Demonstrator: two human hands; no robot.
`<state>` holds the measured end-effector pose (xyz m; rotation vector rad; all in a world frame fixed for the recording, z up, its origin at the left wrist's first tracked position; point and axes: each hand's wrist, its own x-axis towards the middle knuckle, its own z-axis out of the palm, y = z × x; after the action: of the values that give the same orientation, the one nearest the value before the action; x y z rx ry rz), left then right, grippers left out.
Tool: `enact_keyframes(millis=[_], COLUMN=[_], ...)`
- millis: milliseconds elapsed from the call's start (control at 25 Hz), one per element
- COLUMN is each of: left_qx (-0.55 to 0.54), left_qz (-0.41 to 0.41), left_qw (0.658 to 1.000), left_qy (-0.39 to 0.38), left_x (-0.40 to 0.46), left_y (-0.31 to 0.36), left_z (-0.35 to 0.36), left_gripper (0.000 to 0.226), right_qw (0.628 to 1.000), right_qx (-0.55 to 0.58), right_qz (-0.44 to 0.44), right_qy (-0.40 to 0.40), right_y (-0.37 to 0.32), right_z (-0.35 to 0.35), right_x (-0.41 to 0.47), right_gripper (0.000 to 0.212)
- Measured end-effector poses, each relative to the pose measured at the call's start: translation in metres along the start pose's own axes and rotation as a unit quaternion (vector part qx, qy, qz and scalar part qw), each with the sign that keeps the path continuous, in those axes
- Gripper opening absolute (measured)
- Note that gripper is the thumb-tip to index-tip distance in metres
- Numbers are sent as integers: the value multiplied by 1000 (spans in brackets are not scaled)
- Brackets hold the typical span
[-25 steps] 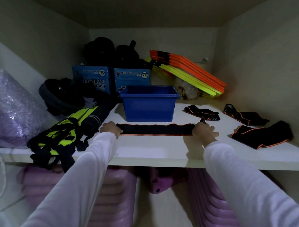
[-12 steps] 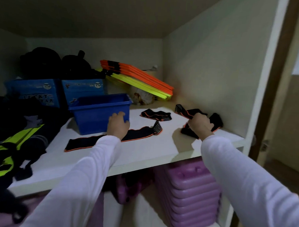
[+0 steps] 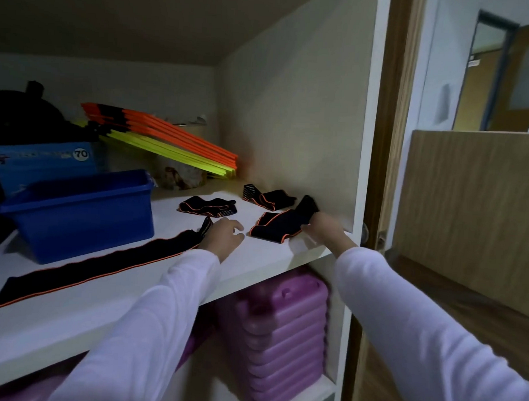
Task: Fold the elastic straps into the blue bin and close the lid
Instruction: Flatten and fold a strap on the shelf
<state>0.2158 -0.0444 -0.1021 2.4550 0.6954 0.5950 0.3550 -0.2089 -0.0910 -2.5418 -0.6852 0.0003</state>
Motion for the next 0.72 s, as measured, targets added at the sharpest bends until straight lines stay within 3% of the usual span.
enact_keyframes(millis=[200,360,600,720], left_qx=[38,46,39,-20], left_qz=[-12,-10,-10,-22], left_qw=[998,997,996,997], left_qy=[-46,-61,-78,-78], left_x=[0,1,2,3], left_y=[-5,-9,-8,-7], left_z=[8,8,6,6], left_gripper=[29,29,36,41], right_qw=[994,989,991,993], right_qx=[-36,-45,-34,20], right_qz=[-91,-116,-125,-113], right_qy=[-57,-86,-26,1], right_y=[-5,-2,-4,-6], right_z=[16,23,10,9], right_x=[0,-1,-6,-5], right_gripper=[40,40,50,54])
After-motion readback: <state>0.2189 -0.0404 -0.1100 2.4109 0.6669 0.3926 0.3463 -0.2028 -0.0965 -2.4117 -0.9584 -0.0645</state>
